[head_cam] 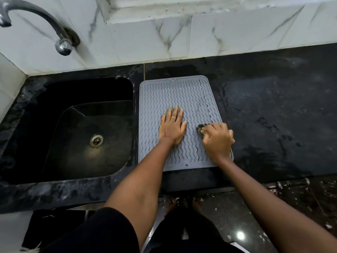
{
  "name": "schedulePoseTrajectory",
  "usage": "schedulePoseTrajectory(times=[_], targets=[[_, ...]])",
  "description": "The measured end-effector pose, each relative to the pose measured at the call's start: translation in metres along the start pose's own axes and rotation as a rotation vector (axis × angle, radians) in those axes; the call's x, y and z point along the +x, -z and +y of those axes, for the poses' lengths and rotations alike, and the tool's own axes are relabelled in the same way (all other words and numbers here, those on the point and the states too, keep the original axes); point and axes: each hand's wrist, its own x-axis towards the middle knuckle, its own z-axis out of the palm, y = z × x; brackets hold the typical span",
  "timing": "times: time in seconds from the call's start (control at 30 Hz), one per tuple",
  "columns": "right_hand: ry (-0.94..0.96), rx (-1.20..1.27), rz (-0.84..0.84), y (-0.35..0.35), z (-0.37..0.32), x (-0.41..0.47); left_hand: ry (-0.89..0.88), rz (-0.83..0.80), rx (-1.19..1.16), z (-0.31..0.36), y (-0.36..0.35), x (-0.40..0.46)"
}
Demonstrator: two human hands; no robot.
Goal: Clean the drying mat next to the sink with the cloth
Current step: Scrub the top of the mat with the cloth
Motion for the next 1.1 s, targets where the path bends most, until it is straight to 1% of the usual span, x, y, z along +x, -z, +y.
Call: schedulePoseTrajectory(times=[0.03,0.1,0.17,0.2,0.23,0.27,0.37,0.4,0.43,0.53,0.67,0.7,0.8,0.83,0.87,0.9,0.93,1.03,1.07,1.1], targets=[[-0.025,0.029,0.005,0.003,-0.002,-0.003,0.002,-0.002,-0.003,0.001,-0.001,-0.004],[-0.122,0.175,0.019,0.013,-0.011,0.006,-0.001,0.005,0.000,0.003,-0.002,-0.013],[-0.182,0.308,0.078,0.017,-0.019,0.022,0.000,0.006,0.010,0.006,-0.003,-0.023],[-0.187,0.315,0.097,0.015,-0.021,0.031,0.003,0.002,0.017,0.007,-0.004,-0.028],[-0.179,0.290,0.075,0.012,-0.023,0.040,0.005,-0.003,0.024,0.007,-0.005,-0.032],[-0.162,0.246,0.017,0.008,-0.024,0.048,0.007,-0.007,0.026,0.008,-0.006,-0.038],[-0.087,0.080,-0.251,-0.006,-0.020,0.063,0.020,-0.009,0.015,0.011,-0.007,-0.052],[-0.066,0.037,-0.284,-0.007,-0.016,0.063,0.024,-0.010,0.014,0.012,-0.007,-0.056],[-0.052,0.016,-0.282,-0.006,-0.013,0.058,0.032,-0.012,0.016,0.013,-0.007,-0.062],[-0.028,0.014,-0.178,0.003,-0.005,0.023,0.050,-0.024,0.016,0.016,-0.009,-0.077],[0.004,0.038,-0.078,0.019,-0.005,-0.032,0.070,-0.037,0.016,0.021,-0.012,-0.096],[-0.018,0.063,-0.070,0.023,-0.006,-0.034,0.077,-0.041,0.018,0.022,-0.013,-0.099],[-0.162,0.209,-0.088,0.037,-0.009,-0.027,0.093,-0.046,0.028,0.022,-0.015,-0.105],[-0.186,0.256,-0.061,0.041,-0.008,-0.022,0.094,-0.044,0.027,0.024,-0.016,-0.108],[-0.183,0.282,-0.034,0.042,-0.006,-0.015,0.094,-0.043,0.029,0.025,-0.017,-0.111],[-0.154,0.285,-0.043,0.040,-0.004,-0.007,0.093,-0.042,0.032,0.026,-0.018,-0.113],[-0.115,0.256,-0.109,0.038,-0.003,0.002,0.095,-0.041,0.035,0.027,-0.019,-0.117],[0.030,0.061,-0.413,0.030,0.001,0.017,0.102,-0.048,0.032,0.027,-0.019,-0.120],[0.068,0.012,-0.446,0.028,0.002,0.014,0.105,-0.048,0.027,0.027,-0.019,-0.121],[0.099,-0.023,-0.431,0.027,0.003,0.005,0.108,-0.048,0.024,0.028,-0.020,-0.121]])
